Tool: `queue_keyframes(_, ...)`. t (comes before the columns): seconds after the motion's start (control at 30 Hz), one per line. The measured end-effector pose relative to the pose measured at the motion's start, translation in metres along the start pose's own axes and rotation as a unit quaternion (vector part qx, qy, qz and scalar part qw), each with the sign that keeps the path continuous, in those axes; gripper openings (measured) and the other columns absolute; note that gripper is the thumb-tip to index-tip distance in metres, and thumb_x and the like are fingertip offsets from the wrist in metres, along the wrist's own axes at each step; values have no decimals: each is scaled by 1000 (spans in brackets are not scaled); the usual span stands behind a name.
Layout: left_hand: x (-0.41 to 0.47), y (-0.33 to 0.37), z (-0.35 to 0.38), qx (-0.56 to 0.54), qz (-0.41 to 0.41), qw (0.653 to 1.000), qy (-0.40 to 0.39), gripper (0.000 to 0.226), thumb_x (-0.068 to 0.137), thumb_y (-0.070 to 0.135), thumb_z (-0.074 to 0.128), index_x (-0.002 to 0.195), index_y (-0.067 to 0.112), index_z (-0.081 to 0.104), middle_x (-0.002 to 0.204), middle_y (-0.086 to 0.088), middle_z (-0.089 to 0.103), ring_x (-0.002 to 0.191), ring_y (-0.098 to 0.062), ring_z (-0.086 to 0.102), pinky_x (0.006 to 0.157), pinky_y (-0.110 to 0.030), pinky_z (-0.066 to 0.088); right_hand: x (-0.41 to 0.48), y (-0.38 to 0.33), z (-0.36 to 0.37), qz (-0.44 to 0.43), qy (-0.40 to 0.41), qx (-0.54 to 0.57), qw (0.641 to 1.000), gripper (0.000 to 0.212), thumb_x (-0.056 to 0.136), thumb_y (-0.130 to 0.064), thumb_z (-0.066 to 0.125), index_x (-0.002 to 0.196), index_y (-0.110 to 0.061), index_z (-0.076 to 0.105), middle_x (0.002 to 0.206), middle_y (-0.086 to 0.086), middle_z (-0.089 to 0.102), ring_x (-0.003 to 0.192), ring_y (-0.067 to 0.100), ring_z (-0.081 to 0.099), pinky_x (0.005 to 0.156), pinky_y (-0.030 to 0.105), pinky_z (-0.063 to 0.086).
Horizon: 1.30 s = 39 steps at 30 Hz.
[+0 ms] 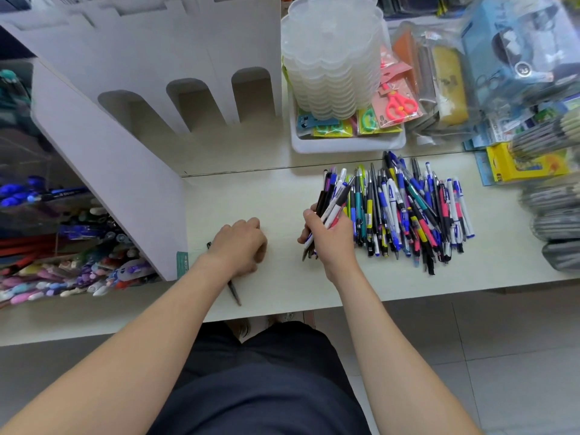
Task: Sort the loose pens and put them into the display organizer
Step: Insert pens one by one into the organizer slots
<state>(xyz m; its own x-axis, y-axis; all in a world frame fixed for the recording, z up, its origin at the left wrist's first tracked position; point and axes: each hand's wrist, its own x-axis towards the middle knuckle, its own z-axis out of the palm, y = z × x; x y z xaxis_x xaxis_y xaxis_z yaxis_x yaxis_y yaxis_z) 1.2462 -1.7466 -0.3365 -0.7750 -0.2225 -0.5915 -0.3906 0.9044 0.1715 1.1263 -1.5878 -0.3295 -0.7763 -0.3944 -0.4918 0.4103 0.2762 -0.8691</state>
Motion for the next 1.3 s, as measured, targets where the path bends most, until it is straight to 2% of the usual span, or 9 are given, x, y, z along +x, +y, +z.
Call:
queue_keyframes(0.1, -3, -5, 0, -13, -11, 1000, 9, 23, 92, 13, 57, 105, 30, 67, 116, 2, 52, 113, -27, 55, 86, -38, 41, -1, 2, -1, 6, 2, 8, 1000, 11, 100, -15, 67, 108, -9, 65, 72, 15, 63, 63, 28, 66, 54, 23, 50)
queue_keyframes(0.33, -31, -21, 4, 116, 19, 990, -76, 70, 61, -5, 43, 120, 35, 40, 124, 0, 27, 107, -27, 34, 96, -41, 41, -14, 6, 3, 20, -11, 10, 1000, 3, 100, -9, 65, 102, -9, 65, 74, 17, 59, 64, 27, 59, 60, 34, 59)
queue_keyframes(0.5, -29, -20, 3, 124, 55, 990, -44, 38, 82, 4, 66, 102, 37, 64, 121, 5, 46, 110, -24, 45, 96, -40, 41, -22, 1, 16, 44, -25, 14, 999, 2, 100, -8, 65, 101, -9, 67, 74, 13, 60, 64, 24, 59, 59, 33, 59)
queue_keyframes(0.63, -19, -18, 5, 128, 68, 989, -12, 21, 98, 14, 60, 111, 30, 67, 115, 3, 61, 110, -25, 56, 85, -37, 38, -25, -1, 17, 72, -40, 28, 996, 4, 100, -9, 66, 101, -5, 67, 74, 12, 60, 68, 26, 58, 65, 39, 57)
queue_keyframes(0.77, -17, -12, 8, -138, -35, 989, 40, 13, 105, 14, 50, 117, 16, 55, 113, -7, 61, 101, -32, 60, 79, -40, 45, -29, -4, 13, 48, -12, -17, 999, 8, 101, -13, 64, 101, -6, 67, 76, 9, 67, 71, 23, 69, 69, 40, 61)
queue_keyframes(0.93, -31, 26, -24, -564, -59, 821, 72, 21, 100, 11, 65, 117, 22, 58, 105, -12, 69, 89, -32, 77, 78, -47, 67, -39, -13, 14, 35, 13, -75, 997, 8, 100, -24, 64, 97, -20, 70, 82, 7, 75, 77, 18, 72, 62, 33, 54)
queue_keyframes(1.03, -39, 45, -42, -611, -60, 776, 143, 16, 99, 7, 70, 109, 19, 67, 107, -12, 70, 83, -30, 79, 72, -46, 68, -48, -27, 19, 23, -12, -86, 996, 14, 99, -25, 61, 91, -16, 68, 75, -3, 71, 71, 18, 68, 65, 34, 53)
queue_keyframes(1.13, -47, 50, -57, -628, -69, 759, 159, 23, 105, 3, 58, 104, 15, 77, 108, -13, 74, 90, -23, 80, 72, -45, 67, -55, -42, 22, 66, -92, 36, 993, 17, 105, -21, 55, 108, -13, 69, 95, 7, 81, 75, 36, 77, 74, 54, 63)
queue_keyframes(1.3, -57, 53, -87, -559, -95, 806, 172, 34, 95, 29, 47, 97, 12, 77, 98, -2, 72, 87, -20, 63, 78, -36, 54, -57, -62, 15, 1, -136, -68, 988, 12, 105, -27, 60, 109, -16, 61, 81, 11, 62, 64, 27, 72, 61, 40, 56)
